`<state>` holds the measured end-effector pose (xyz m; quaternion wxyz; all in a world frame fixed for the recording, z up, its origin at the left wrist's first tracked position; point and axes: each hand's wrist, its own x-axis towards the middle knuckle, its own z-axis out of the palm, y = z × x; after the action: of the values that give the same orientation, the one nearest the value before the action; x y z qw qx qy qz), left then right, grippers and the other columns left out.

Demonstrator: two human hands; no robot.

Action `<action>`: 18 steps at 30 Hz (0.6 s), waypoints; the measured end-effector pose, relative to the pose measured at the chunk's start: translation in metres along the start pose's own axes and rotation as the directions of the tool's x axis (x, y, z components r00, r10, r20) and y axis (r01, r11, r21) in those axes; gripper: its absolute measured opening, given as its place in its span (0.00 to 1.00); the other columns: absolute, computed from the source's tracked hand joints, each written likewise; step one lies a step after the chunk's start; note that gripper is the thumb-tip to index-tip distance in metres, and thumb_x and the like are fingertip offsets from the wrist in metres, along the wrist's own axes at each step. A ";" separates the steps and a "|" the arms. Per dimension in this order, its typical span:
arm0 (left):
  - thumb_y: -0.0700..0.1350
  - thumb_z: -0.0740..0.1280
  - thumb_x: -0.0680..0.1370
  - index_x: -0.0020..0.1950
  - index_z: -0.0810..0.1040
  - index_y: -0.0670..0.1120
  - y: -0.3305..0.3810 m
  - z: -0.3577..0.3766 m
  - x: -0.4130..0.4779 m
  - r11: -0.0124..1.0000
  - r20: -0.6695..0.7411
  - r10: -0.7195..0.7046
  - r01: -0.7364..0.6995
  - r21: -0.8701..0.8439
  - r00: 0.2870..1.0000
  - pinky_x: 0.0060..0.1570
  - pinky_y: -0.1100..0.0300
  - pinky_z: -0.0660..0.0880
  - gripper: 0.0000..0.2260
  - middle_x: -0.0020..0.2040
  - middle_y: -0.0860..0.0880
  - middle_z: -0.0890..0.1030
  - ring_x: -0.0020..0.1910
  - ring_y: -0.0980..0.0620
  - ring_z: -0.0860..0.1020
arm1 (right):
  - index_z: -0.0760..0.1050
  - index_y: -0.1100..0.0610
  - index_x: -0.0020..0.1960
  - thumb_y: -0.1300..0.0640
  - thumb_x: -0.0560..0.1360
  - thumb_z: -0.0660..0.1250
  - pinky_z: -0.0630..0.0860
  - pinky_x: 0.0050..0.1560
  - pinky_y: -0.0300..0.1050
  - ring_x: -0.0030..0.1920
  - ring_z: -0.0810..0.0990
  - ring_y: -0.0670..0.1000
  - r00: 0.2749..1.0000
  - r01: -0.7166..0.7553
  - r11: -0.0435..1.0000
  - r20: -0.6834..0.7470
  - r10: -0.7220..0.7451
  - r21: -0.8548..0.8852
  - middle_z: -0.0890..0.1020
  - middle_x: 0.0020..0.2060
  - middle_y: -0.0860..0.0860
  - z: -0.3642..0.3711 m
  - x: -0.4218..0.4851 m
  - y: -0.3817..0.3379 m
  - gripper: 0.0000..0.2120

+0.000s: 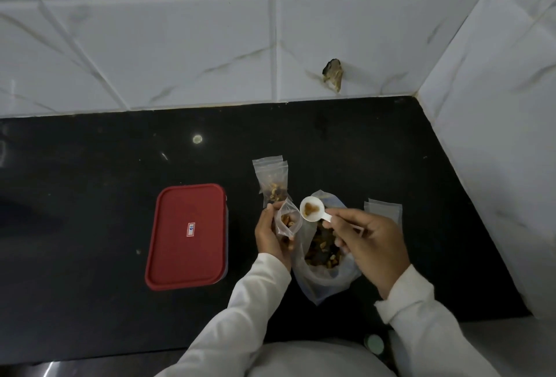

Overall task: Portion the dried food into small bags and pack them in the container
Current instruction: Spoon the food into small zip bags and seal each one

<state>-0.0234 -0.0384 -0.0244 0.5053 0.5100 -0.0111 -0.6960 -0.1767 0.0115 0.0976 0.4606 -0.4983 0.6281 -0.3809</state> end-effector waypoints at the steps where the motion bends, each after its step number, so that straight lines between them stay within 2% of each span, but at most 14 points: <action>1: 0.55 0.63 0.80 0.59 0.80 0.44 0.000 0.000 0.000 1.000 0.002 0.006 -0.006 0.016 1.000 0.25 0.64 0.71 0.17 0.42 0.46 0.80 0.32 0.53 0.77 | 0.83 0.50 0.54 0.58 0.77 0.68 0.78 0.40 0.35 0.36 0.81 0.43 0.991 0.133 0.982 -0.012 -0.135 -0.136 0.84 0.36 0.47 0.006 0.001 0.001 0.09; 3: 0.56 0.63 0.80 0.61 0.80 0.42 -0.002 0.000 0.001 0.999 0.010 0.026 -0.027 0.044 1.000 0.26 0.63 0.71 0.20 0.45 0.44 0.81 0.34 0.52 0.77 | 0.83 0.54 0.55 0.63 0.75 0.70 0.81 0.44 0.38 0.39 0.83 0.44 0.930 0.346 0.861 0.018 -0.366 -0.372 0.85 0.40 0.47 0.016 0.003 0.009 0.11; 5: 0.58 0.64 0.77 0.60 0.81 0.44 -0.004 -0.002 0.002 0.997 0.004 0.043 -0.043 0.069 0.999 0.29 0.61 0.72 0.21 0.51 0.42 0.80 0.38 0.50 0.78 | 0.84 0.61 0.50 0.71 0.65 0.75 0.81 0.43 0.42 0.40 0.83 0.48 0.852 0.473 0.693 0.081 -0.518 -0.545 0.85 0.40 0.52 0.025 0.011 0.026 0.15; 6: 0.59 0.65 0.76 0.59 0.82 0.45 -0.005 -0.002 0.003 0.996 -0.001 0.049 -0.049 0.077 0.999 0.31 0.60 0.72 0.21 0.53 0.41 0.81 0.41 0.49 0.78 | 0.84 0.63 0.45 0.71 0.58 0.80 0.81 0.39 0.40 0.37 0.84 0.48 0.821 0.506 0.615 0.118 -0.559 -0.605 0.85 0.36 0.54 0.028 0.017 0.035 0.17; 7: 0.60 0.66 0.75 0.57 0.83 0.46 -0.005 -0.002 0.002 0.995 -0.004 0.051 -0.050 0.081 0.999 0.31 0.60 0.72 0.21 0.52 0.41 0.81 0.42 0.48 0.78 | 0.82 0.62 0.41 0.66 0.55 0.83 0.79 0.34 0.38 0.32 0.83 0.48 0.790 0.541 0.558 0.153 -0.594 -0.629 0.84 0.32 0.54 0.031 0.021 0.043 0.17; 9: 0.60 0.66 0.75 0.55 0.82 0.44 -0.006 -0.001 0.001 0.997 0.007 0.044 -0.044 0.067 0.999 0.27 0.61 0.72 0.20 0.46 0.43 0.80 0.37 0.49 0.77 | 0.77 0.59 0.43 0.57 0.66 0.79 0.78 0.35 0.38 0.28 0.83 0.47 0.703 0.644 0.460 0.236 -0.671 -0.612 0.83 0.29 0.54 0.031 0.026 0.053 0.13; 10: 0.59 0.65 0.77 0.55 0.81 0.44 -0.006 0.000 -0.001 0.998 0.020 0.039 -0.041 0.057 0.999 0.25 0.62 0.71 0.20 0.44 0.44 0.79 0.34 0.50 0.75 | 0.78 0.59 0.46 0.56 0.67 0.78 0.79 0.37 0.39 0.30 0.84 0.48 0.666 0.672 0.406 0.265 -0.698 -0.620 0.84 0.32 0.54 0.029 0.025 0.054 0.13; 12: 0.58 0.64 0.78 0.56 0.80 0.44 -0.006 0.000 -0.001 0.998 0.028 0.037 -0.038 0.059 0.999 0.23 0.63 0.71 0.18 0.42 0.44 0.78 0.33 0.51 0.74 | 0.83 0.60 0.44 0.55 0.60 0.80 0.81 0.40 0.41 0.34 0.84 0.49 0.635 0.676 0.332 0.291 -0.716 -0.657 0.86 0.36 0.54 0.023 0.021 0.052 0.16; 13: 0.58 0.64 0.79 0.56 0.81 0.44 -0.007 0.000 -0.001 0.997 0.029 0.034 -0.036 0.062 0.999 0.23 0.63 0.71 0.18 0.42 0.44 0.78 0.33 0.51 0.74 | 0.83 0.61 0.43 0.55 0.63 0.78 0.80 0.44 0.39 0.34 0.84 0.48 0.611 0.675 0.300 0.283 -0.739 -0.675 0.85 0.36 0.54 0.023 0.019 0.050 0.13; 14: 0.58 0.65 0.78 0.56 0.81 0.44 -0.007 0.000 -0.001 0.997 0.026 0.030 -0.031 0.069 0.999 0.23 0.63 0.71 0.18 0.43 0.44 0.79 0.33 0.51 0.75 | 0.81 0.61 0.43 0.55 0.70 0.72 0.78 0.46 0.37 0.32 0.83 0.47 0.599 0.678 0.307 0.260 -0.757 -0.667 0.85 0.34 0.54 0.025 0.018 0.047 0.09; 15: 0.58 0.65 0.78 0.55 0.81 0.44 -0.007 0.000 -0.002 0.997 0.022 0.024 -0.025 0.074 0.999 0.24 0.63 0.71 0.18 0.43 0.45 0.79 0.34 0.51 0.75 | 0.80 0.62 0.43 0.57 0.75 0.65 0.75 0.44 0.33 0.31 0.82 0.46 0.596 0.664 0.347 0.189 -0.780 -0.663 0.84 0.33 0.54 0.027 0.018 0.048 0.09; 16: 0.58 0.65 0.78 0.55 0.82 0.45 -0.007 0.001 -0.002 0.997 0.013 0.019 -0.020 0.076 1.000 0.25 0.62 0.70 0.18 0.43 0.45 0.80 0.34 0.51 0.75 | 0.80 0.61 0.44 0.59 0.76 0.61 0.75 0.44 0.31 0.33 0.81 0.43 0.653 0.637 0.472 0.101 -0.750 -0.610 0.84 0.34 0.53 0.027 0.017 0.045 0.10; 18: 0.56 0.65 0.79 0.53 0.82 0.46 -0.005 0.002 -0.004 0.997 0.012 0.024 -0.025 0.068 1.000 0.26 0.62 0.71 0.16 0.44 0.45 0.81 0.35 0.51 0.76 | 0.81 0.54 0.49 0.60 0.76 0.64 0.76 0.45 0.29 0.40 0.78 0.36 0.800 0.498 0.735 -0.084 -0.594 -0.460 0.84 0.39 0.49 0.022 0.011 0.038 0.08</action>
<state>-0.0282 -0.0340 -0.0236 0.4961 0.5227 -0.0438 -0.6919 -0.1665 0.0085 0.0534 0.1362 -0.7009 0.5666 -0.4113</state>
